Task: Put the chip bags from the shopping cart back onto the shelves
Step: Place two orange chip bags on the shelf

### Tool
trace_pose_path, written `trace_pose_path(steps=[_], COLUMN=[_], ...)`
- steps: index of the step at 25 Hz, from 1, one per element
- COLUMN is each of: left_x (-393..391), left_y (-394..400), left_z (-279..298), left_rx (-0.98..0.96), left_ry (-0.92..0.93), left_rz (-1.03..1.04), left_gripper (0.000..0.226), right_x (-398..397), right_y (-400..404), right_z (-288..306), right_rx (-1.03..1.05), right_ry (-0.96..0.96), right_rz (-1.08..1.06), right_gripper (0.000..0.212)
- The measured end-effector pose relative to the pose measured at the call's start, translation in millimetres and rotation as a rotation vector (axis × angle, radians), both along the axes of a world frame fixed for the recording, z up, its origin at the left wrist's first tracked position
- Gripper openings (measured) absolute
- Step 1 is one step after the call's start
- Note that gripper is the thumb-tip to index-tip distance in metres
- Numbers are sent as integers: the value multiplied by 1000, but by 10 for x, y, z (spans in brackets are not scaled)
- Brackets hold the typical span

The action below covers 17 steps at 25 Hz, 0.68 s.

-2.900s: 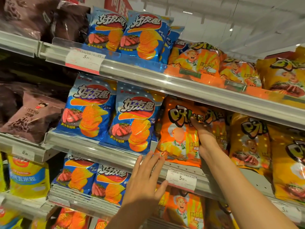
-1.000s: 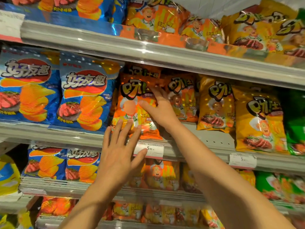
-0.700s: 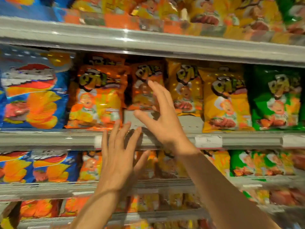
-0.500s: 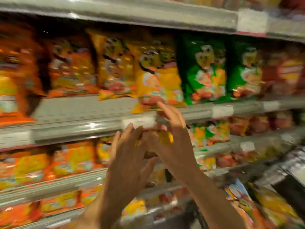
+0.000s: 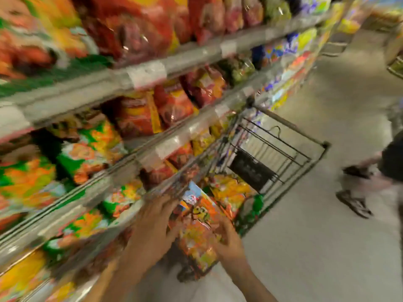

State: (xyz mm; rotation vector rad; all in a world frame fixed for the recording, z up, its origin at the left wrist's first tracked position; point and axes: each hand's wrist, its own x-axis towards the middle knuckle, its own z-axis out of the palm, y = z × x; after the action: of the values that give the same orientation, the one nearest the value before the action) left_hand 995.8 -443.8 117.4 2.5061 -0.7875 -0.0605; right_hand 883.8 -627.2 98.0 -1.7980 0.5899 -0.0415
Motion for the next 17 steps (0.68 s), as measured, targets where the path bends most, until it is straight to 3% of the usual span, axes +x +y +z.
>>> trace_pose_path(steps=[4,12,17], left_x=[462,1170,1432], left_y=[-438,-1049,-1177], left_z=[-495,-1083,-1400], left_rx=[128,321,423], left_ry=[145,471,603], left_rz=[-90,-248,-201], left_gripper=[55,69,75], right_x=[-13,440,1003], right_y=[-404,-1075,-1637], right_z=[-253,-421,-739], right_rx=[76,223,345], right_ry=[165,430,481], right_rz=[-138,-327,-371], right_gripper=[40,60,72])
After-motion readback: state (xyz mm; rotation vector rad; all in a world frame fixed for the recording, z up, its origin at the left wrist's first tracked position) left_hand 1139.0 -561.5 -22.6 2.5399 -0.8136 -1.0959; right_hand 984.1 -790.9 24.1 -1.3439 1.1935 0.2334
